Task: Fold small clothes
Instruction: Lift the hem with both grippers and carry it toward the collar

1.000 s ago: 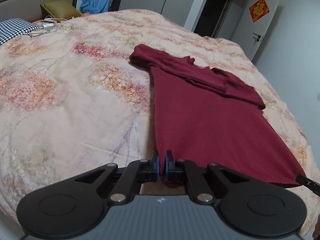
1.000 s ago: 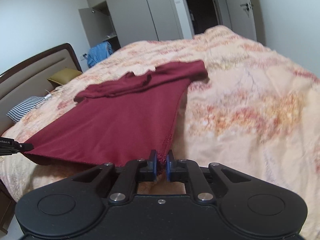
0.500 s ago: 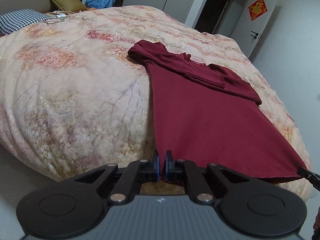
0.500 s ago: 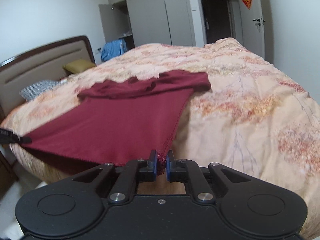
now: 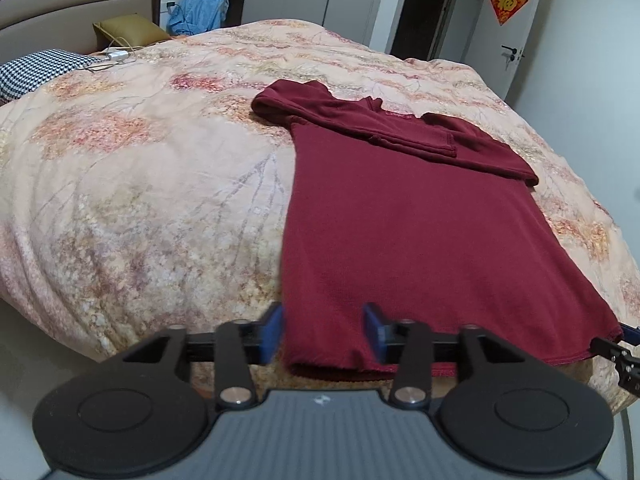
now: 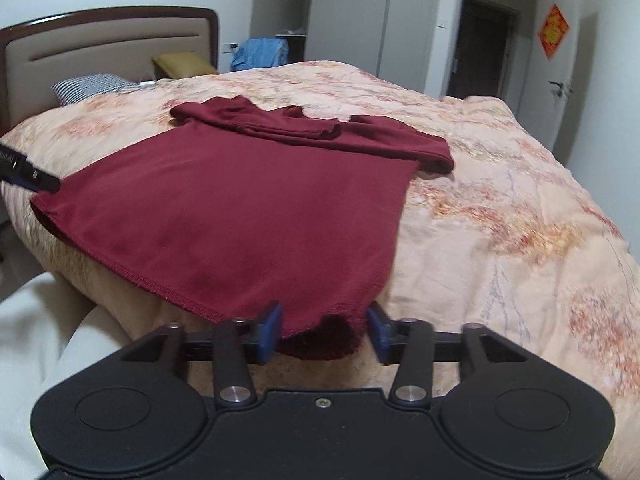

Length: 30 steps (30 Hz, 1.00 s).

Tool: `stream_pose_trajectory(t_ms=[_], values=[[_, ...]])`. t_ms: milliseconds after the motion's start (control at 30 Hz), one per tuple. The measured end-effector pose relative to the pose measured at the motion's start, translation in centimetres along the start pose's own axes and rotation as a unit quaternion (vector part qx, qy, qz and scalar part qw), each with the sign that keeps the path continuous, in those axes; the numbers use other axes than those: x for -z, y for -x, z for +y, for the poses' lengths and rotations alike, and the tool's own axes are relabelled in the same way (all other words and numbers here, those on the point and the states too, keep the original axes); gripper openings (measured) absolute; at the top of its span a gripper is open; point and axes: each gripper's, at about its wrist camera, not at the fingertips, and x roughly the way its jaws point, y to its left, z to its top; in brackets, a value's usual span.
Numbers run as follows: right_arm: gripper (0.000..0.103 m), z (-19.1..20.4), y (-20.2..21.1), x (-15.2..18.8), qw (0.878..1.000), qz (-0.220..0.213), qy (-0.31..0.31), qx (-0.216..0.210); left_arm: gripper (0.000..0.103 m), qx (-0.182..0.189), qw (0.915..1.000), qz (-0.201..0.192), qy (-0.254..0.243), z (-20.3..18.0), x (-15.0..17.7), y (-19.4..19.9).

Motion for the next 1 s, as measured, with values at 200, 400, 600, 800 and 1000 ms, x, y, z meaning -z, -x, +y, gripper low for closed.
stream_pose_trajectory(t_ms=[200, 400, 600, 800, 1000], values=[[0.078, 1.3, 0.5, -0.4, 0.998, -0.017, 0.065, 0.019, 0.094, -0.041, 0.9986, -0.029, -0.017, -0.2, 0.1, 1.1], [0.084, 2.4, 0.7, -0.3, 0.990, -0.017, 0.136, 0.027, 0.103, -0.048, 0.9968, -0.044, -0.046, -1.1, 0.3, 1.5], [0.076, 5.5, -1.6, 0.7, 0.971, 0.013, 0.237, -0.005, 0.103, -0.042, 0.9953, -0.038, -0.079, -3.0, 0.8, 0.5], [0.057, 7.3, -4.1, 1.8, 0.951, 0.031, 0.307, 0.002, 0.103, -0.029, 0.9948, -0.033, -0.092, -4.7, 1.1, -0.1], [0.013, 6.9, -3.7, 1.4, 0.952, 0.012, 0.305, 0.021, 0.103, 0.005, 0.9953, -0.027, -0.093, -5.7, 1.8, -0.3]])
